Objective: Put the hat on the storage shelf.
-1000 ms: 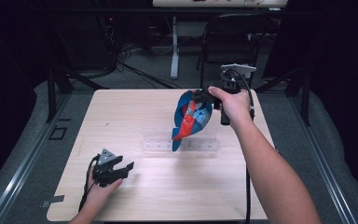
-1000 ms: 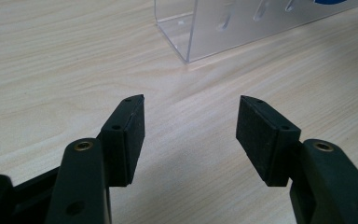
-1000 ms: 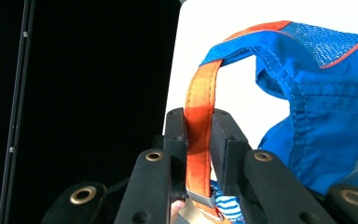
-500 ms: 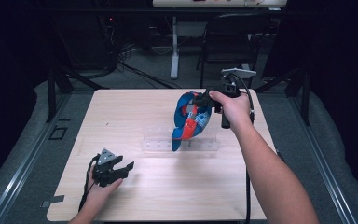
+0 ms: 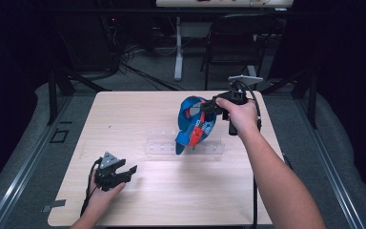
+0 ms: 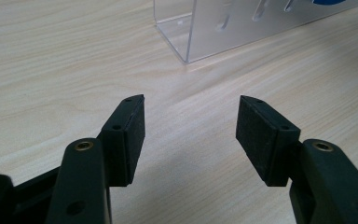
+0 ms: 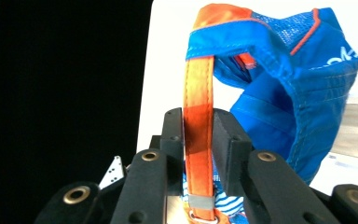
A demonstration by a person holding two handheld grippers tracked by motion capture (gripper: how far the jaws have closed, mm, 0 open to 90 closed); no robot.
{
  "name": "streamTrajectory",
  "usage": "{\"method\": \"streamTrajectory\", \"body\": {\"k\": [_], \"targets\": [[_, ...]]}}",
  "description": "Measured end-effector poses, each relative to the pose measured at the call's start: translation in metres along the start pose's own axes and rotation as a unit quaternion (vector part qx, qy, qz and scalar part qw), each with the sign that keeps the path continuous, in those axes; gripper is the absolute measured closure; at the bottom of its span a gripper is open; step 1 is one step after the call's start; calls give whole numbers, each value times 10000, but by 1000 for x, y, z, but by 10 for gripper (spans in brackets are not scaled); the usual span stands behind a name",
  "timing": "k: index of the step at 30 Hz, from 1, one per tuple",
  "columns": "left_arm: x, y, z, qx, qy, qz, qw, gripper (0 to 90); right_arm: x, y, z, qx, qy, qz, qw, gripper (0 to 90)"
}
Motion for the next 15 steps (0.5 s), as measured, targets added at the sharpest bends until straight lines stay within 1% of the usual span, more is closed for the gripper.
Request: {"method": "streamTrajectory", "body": {"k": [2,4,6,10,12,13,15], "targets": [[0,0,0,4,-8,-8,10000,430,-1,-1,3,-36,-4,1,10000,747],[0,0,0,3,-3,4,10000,430,-2,-2,7,-119,-36,11,9999,729],[0,0,0,4,3,4,10000,430,-3,-1,11,-231,58,-88,9997,715],[0,0,0,7,1,1,10000,430,-5,-1,18,-420,100,-92,9990,704],[0,0,0,6,2,13,10000,430,-5,-1,21,-594,151,-65,9981,692],[0,0,0,6,1,11,10000,430,-7,0,24,-744,240,-120,9969,683],[0,0,0,3,18,10,10000,430,-7,-1,26,-866,283,-101,9958,676]]}}
Point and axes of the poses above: each handheld gripper's, and its own axes: y roughly backward along the jaws, x roughly out of its top, z roughly to its right, the point moved 8 cm from there along -y, roughly forward along the jaws, and after that the axes turned 3 degrees about y, right-handed, at the moved point
